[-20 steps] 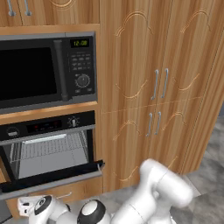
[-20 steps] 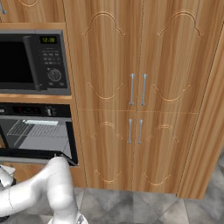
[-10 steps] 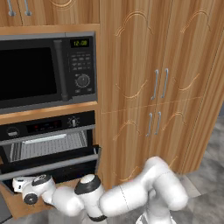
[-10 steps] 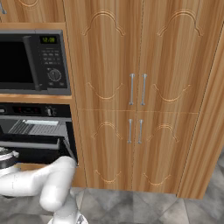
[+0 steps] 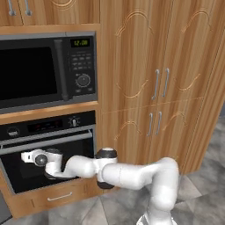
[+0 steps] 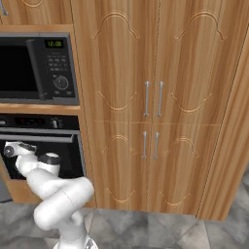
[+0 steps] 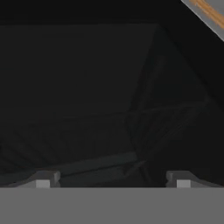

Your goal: Take the baked cake out of the oven and place it on the plate for cooling. Then close the oven door.

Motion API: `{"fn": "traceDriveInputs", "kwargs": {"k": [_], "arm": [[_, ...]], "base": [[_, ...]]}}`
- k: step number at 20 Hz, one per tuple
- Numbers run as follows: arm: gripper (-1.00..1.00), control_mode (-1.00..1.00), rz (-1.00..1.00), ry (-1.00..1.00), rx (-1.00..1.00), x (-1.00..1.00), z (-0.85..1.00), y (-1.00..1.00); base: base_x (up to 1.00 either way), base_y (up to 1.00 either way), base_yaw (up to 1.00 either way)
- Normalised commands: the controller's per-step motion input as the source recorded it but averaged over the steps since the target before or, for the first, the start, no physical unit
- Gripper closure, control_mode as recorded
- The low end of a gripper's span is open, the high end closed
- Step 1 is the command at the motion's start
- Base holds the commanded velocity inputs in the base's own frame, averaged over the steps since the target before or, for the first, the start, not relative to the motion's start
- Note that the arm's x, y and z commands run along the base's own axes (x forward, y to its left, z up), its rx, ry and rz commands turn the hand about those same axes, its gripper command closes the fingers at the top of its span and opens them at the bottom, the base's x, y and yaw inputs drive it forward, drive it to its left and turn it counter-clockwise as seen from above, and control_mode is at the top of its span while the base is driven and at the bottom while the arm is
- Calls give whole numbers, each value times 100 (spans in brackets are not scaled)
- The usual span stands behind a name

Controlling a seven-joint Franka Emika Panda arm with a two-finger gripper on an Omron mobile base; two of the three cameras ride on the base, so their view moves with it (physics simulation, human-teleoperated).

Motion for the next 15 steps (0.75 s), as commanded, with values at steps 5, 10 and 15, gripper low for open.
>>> {"fn": "traceDriveInputs", "kwargs": {"k": [5, 10, 15], "arm": [[-100, -100, -9, -17, -8, 88, -60, 22], [-100, -100, -23, 7, -34, 5, -56, 40], [-100, -100, -25, 30, -26, -14, -14, 18]], "base": [[0, 0, 0], [0, 0, 0], [0, 0, 0]]}}
